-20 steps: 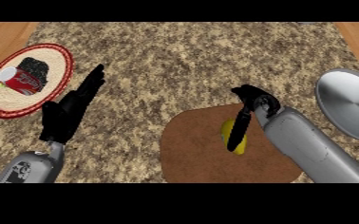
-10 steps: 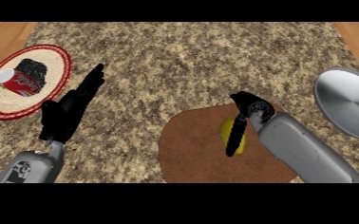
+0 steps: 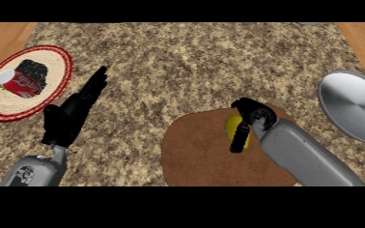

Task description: Pick the lemon from the cutting board and place it in the pan

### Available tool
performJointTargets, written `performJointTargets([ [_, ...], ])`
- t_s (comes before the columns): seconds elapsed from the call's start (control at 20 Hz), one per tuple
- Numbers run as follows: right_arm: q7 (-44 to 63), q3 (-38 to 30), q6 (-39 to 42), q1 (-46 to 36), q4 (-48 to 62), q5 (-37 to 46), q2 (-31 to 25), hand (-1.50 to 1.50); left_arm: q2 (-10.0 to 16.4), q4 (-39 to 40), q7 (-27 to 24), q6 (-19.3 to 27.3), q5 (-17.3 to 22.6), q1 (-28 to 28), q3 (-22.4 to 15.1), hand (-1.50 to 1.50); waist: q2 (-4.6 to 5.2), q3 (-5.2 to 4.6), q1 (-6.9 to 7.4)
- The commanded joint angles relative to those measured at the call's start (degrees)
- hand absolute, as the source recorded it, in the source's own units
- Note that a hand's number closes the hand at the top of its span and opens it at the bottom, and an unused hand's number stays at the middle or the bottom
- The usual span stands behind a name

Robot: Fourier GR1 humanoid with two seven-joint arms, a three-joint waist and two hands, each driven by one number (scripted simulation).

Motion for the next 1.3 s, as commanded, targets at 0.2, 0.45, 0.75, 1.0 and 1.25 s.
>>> performJointTargets([
  [0.2, 6.9, 0.8, 5.3, -0.8, 3.4, -1.6, 4.4, 1.50, -0.4, -0.6, -0.1, -1.0, -1.0, 0.5, 0.8, 0.00, 0.60, 0.48, 0.49],
  [0.45, 7.0, 1.2, 2.7, 0.9, -0.6, 2.6, 4.1, 1.50, -0.5, -2.6, 1.3, -1.1, -1.6, 2.1, 1.6, 0.00, 0.44, 0.50, 0.16],
  [0.75, -1.7, 3.6, -2.4, 6.9, -18.5, 12.3, -5.3, 1.50, -0.5, -2.0, 2.8, -1.1, -1.4, 0.7, 3.8, 0.00, -0.15, 0.51, -2.01],
  [1.0, -17.1, 5.2, -8.8, 9.8, -35.3, 23.4, -15.3, 1.50, -1.6, -1.4, 1.8, 1.0, -2.2, 4.9, 3.3, 0.00, -1.80, 0.63, -5.98],
  [1.25, -19.8, 1.0, -17.2, 14.2, -49.8, 33.5, -25.0, 1.50, -0.7, -2.6, 2.0, 1.1, -1.6, 5.5, 4.9, 0.00, -2.12, 0.76, -7.80],
])
